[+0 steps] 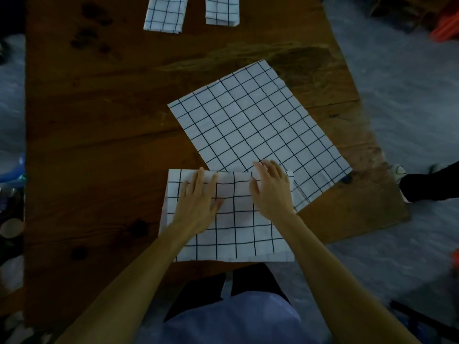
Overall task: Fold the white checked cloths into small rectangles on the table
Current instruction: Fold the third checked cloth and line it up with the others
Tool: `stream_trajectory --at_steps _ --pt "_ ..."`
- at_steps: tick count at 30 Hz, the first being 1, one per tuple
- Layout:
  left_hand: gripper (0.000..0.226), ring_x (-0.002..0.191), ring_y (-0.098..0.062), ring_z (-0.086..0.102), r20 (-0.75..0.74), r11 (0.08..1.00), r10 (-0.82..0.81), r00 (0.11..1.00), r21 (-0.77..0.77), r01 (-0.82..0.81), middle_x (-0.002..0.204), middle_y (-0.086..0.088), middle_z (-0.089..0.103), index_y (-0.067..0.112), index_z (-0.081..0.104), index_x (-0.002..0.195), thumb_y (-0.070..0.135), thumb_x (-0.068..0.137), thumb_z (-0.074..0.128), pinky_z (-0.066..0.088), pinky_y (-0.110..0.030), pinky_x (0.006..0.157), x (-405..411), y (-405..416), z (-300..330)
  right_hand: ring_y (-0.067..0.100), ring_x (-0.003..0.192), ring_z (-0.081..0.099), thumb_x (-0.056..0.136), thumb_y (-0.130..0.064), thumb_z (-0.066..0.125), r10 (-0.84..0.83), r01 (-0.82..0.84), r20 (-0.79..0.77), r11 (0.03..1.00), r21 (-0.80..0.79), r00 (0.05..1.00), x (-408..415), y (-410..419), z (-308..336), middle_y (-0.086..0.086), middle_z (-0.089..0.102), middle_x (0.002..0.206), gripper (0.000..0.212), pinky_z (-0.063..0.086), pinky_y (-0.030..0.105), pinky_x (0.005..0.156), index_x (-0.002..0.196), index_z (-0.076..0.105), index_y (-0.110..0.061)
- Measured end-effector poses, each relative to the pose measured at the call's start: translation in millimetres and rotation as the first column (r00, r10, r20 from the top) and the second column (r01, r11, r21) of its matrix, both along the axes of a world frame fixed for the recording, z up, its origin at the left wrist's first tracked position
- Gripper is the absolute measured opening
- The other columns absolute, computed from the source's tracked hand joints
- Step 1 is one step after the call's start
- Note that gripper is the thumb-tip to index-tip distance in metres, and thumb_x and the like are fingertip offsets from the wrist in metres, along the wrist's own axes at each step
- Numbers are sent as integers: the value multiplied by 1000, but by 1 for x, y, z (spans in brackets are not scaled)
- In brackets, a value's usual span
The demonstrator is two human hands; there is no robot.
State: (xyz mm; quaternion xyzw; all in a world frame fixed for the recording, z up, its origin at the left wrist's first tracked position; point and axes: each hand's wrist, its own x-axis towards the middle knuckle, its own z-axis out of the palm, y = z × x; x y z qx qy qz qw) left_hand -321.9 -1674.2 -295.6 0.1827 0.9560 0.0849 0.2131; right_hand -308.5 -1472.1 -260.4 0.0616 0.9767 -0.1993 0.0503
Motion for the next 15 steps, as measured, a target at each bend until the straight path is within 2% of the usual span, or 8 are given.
stream_trajectory --at_steps 2,4,6,8,11,15 --pt "75 142 -28 -17 19 998 -55 998 -21 55 155 -13 -19 24 -6 149 65 89 12 -4 -46 115 3 -14 -12 29 142 23 99 -32 42 1 -5 107 999 33 994 5 4 -11 11 37 148 45 17 43 116 140 40 -13" --pt "76 141 -26 -20 18 994 -104 994 -17 105 154 -12 -19 25 -5 149 64 85 6 -8 -44 115 2 -25 -17 29 142 22 99 -33 40 14 -22 141 998 51 990 19 6 -21 11 34 150 43 16 45 117 139 40 -15" --pt "75 144 -28 -11 -6 997 -73 997 10 73 157 -14 -5 20 11 150 58 85 11 -6 -44 114 0 -26 -15 27 139 25 99 -34 39 36 -45 129 997 68 991 33 8 -28 9 36 146 39 23 48 115 134 43 -17" --pt "71 145 -30 1 -37 998 19 999 57 -17 156 -16 9 15 25 146 53 86 16 0 -45 114 -5 -15 -8 27 141 22 99 -38 35 29 -41 141 995 88 990 44 10 -34 9 33 148 41 19 47 117 135 42 -19" --pt "66 145 -28 2 -64 994 16 998 108 -9 157 -16 9 13 23 147 47 90 20 -3 -42 115 -7 12 -2 30 144 19 99 -43 27 -55 46 131 997 70 990 51 15 -37 12 31 152 50 13 46 118 141 39 -17" --pt "65 145 -27 2 -81 990 -71 994 119 80 157 -15 7 14 14 149 47 93 17 -6 -41 113 -6 38 -6 29 142 24 100 -34 32 -234 233 83 972 23 969 49 31 -37 11 39 149 46 11 40 116 139 43 -14"
